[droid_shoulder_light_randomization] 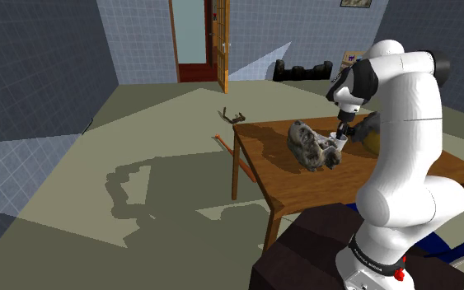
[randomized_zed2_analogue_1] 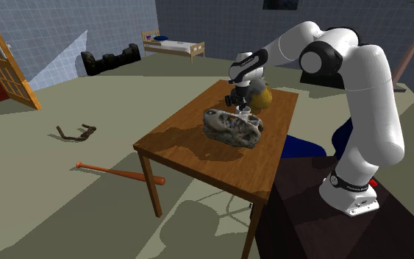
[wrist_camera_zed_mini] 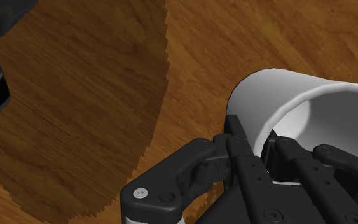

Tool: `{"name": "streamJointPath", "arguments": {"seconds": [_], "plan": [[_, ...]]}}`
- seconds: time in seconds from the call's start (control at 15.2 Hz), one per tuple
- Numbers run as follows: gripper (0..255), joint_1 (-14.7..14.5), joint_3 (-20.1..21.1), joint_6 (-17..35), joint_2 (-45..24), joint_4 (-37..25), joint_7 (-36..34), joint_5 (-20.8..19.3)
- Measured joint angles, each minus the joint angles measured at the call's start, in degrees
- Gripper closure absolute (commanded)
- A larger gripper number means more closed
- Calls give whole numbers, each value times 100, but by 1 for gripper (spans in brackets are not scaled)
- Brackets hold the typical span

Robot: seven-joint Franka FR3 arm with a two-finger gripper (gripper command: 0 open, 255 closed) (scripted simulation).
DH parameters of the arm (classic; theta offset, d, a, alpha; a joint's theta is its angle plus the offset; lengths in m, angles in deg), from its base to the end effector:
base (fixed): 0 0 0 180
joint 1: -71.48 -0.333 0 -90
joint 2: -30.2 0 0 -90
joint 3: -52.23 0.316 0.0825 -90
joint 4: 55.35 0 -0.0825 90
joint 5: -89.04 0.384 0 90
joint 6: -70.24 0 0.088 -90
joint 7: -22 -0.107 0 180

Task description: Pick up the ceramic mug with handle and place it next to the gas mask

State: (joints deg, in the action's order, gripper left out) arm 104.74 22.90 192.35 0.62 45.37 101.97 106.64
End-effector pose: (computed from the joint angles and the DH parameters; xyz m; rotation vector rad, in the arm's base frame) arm 0.3364 -0.5562 0.2993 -3.0667 -0.2731 0.0202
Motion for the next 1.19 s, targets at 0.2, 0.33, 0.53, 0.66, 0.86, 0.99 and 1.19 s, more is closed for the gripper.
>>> {"name": "streamJointPath", "arguments": {"seconds": [0.2, 0.33, 0.53, 0.66, 0.86, 0.99, 1.19], "plan": [[255, 22, 42, 147, -106, 52, 37, 66], [255, 29, 55, 192, -137, 69, 50, 86], [255, 32, 60, 203, -149, 67, 53, 93], [0, 33, 61, 204, -151, 66, 54, 94], [0, 34, 61, 205, -151, 65, 54, 94], [0, 34, 61, 205, -151, 65, 54, 94], [0, 19, 23, 32, -72, -41, 9, 32]]}}
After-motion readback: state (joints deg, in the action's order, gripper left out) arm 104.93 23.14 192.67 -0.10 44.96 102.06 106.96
